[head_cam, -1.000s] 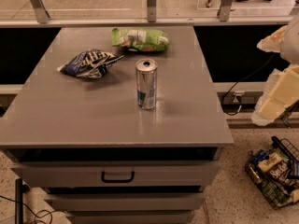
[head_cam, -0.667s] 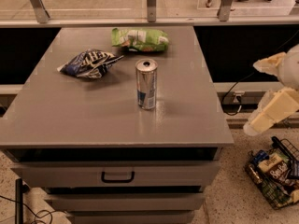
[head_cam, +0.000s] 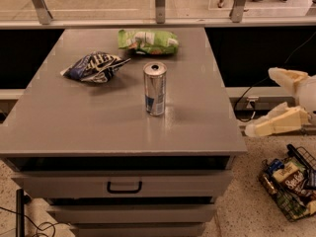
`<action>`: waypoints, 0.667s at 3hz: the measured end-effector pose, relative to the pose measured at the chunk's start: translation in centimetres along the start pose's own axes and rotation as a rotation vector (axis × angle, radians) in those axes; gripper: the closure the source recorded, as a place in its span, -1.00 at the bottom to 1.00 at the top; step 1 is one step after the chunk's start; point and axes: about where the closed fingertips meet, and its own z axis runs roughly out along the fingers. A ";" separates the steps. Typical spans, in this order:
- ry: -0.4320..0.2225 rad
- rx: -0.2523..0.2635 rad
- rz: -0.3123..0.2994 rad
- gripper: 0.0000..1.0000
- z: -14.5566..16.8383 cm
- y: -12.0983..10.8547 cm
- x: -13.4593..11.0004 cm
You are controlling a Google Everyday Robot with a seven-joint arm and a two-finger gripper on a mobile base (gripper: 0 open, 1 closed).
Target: Knock redbull can over
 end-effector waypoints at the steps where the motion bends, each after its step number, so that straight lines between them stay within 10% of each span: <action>1: -0.221 0.035 0.085 -1.00 -1.1 -0.1 -2.6; 2: -0.289 0.023 0.116 -1.00 -1.5 0.2 -4.6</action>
Offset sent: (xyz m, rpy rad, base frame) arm -0.0013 0.0033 0.0224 0.1854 -0.0618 -0.0284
